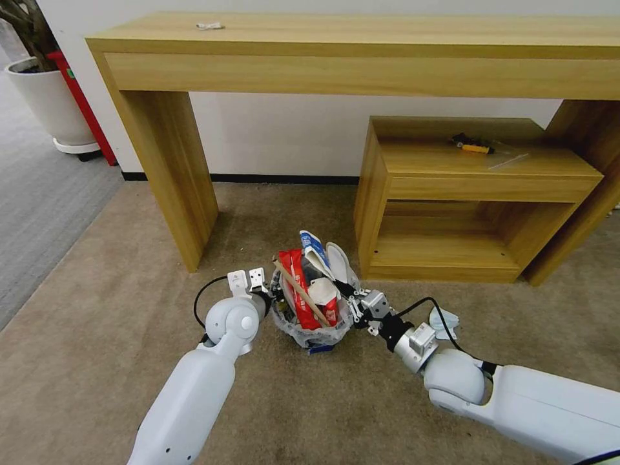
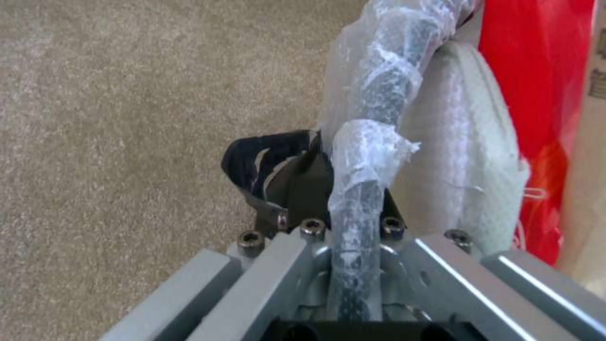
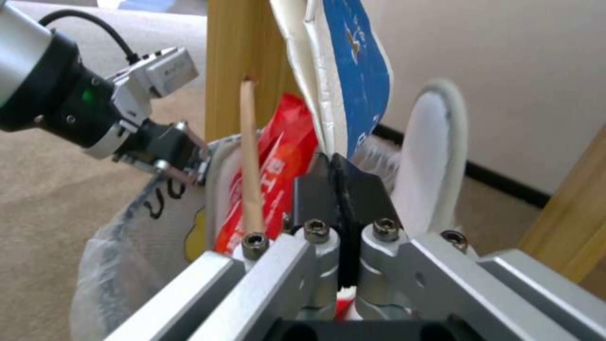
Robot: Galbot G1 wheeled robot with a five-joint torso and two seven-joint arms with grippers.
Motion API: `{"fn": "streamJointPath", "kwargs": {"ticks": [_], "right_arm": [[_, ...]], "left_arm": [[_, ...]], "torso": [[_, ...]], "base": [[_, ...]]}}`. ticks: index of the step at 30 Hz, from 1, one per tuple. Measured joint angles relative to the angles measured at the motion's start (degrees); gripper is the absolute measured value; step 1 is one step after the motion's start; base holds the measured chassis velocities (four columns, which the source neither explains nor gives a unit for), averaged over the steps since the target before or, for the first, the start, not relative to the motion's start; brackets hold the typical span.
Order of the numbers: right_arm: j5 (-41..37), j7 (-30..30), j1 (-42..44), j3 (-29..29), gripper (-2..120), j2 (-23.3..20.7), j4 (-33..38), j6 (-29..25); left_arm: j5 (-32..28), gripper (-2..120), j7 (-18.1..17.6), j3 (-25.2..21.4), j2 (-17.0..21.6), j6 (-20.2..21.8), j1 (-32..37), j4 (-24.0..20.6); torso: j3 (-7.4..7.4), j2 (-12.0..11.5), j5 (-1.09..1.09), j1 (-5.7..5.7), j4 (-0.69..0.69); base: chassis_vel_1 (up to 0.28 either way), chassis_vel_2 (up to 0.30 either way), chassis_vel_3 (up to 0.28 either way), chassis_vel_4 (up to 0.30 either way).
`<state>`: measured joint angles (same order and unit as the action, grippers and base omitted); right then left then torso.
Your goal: Pick up the trash bin and place the garbage on the floor into it.
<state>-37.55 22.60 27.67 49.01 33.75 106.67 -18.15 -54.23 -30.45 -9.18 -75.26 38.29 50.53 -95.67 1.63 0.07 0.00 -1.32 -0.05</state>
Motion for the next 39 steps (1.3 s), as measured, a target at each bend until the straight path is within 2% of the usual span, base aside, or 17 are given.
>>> {"fn": "streamJointPath", "kwargs": {"ticks": [20, 22, 23, 25, 27, 29, 31, 33, 34, 36, 37, 39], "right_arm": [[-2.5, 0.47, 1.43, 2.76, 0, 3.37, -3.08, -0.65], [-1.98, 0.48, 1.77, 2.78, 8, 3.87, -3.4, -0.81], [-1.98, 0.48, 1.77, 2.78, 8, 3.87, -3.4, -0.81], [-2.18, 0.52, 1.83, 2.94, 18, 3.98, -3.2, -0.68], [-2.27, 0.61, 1.84, 3.01, 22, 4.08, -3.14, -0.68], [-2.4, 0.99, 1.84, 3.22, 33, 4.55, -3.09, -0.62], [-2.3, 1.09, 1.84, 3.22, 35, 4.65, -3.09, -0.66], [-2.02, 1.37, 1.55, 1.83, 48, 4.79, -2.91, -0.66], [-2.02, 1.37, 1.55, 1.83, 48, 4.79, -2.91, -0.66], [-1.18, 2.18, 0.85, -0.1, 59, 4.64, -3.14, -0.26], [-1.18, 2.18, 0.85, -0.1, 59, 4.64, -3.14, -0.26], [-0.01, 3.24, -0.11, -1.21, 67, 3.81, -3.54, 0.09]], "left_arm": [[0.49, 0, 0.04, -0.61, -0.22, -0.1, 0.9, -0.31], [0.48, 0, 0.08, -0.63, -0.23, -0.12, 0.88, -0.24], [0.48, 0, 0.08, -0.63, -0.23, -0.12, 0.88, -0.24], [0.45, 0, 0.12, -0.66, -0.03, -0.16, 0.7, -0.03], [0.44, 0, 0.12, -0.69, -0.01, -0.17, 0.65, 0.02], [0.37, 0, 0.14, -0.81, 0.13, -0.25, 0.39, 0.27], [0.37, 0, 0.16, -0.85, 0.15, -0.27, 0.37, 0.37], [0.6, 0, 0.33, -1.0, 0.23, -0.31, 0.66, 0.66], [0.6, 0, 0.33, -1.0, 0.23, -0.31, 0.66, 0.66], [1.0, 0, 0.62, -1.04, 0.11, -0.36, 0.95, 0.83], [1.0, 0, 0.62, -1.04, 0.11, -0.36, 0.95, 0.83], [1.24, 0, 0.7, -1.02, -0.06, -0.39, 1.02, 0.94]], "torso": [[0.0, 0.0, 0.0, 0.0, 0.0], [0.0, 0.0, 0.0, 0.0, 0.0], [0.0, 0.0, 0.0, 0.0, 0.0], [0.0, 0.0, 0.0, 0.0, 0.0], [0.0, 0.0, 0.0, 0.0, -0.01], [0.0, 0.0, 0.01, 0.0, 0.0], [0.0, 0.0, 0.01, 0.0, 0.0], [0.0, 0.0, 0.01, 0.0, 0.0], [0.0, 0.0, 0.01, 0.0, 0.0], [0.0, 0.0, 0.01, 0.0, 0.01], [0.0, 0.0, 0.01, 0.0, 0.01], [0.0, 0.0, 0.02, 0.0, 0.02]], "base": [[0.0, 0.0, 0.0, 0.0], [0.0, 0.0, 0.0, 0.0], [0.0, 0.0, 0.0, 0.0], [0.0, 0.0, 0.0, 0.0], [0.0, 0.0, 0.0, 0.0], [0.0, 0.0, 0.0, 0.0], [0.0, 0.0, 0.0, 0.0], [0.0, 0.0, 0.0, 0.0], [0.0, 0.0, 0.0, 0.0], [0.0, 0.0, 0.0, 0.0], [0.0, 0.0, 0.0, 0.0], [0.0, 0.0, 0.0, 0.0]]}}
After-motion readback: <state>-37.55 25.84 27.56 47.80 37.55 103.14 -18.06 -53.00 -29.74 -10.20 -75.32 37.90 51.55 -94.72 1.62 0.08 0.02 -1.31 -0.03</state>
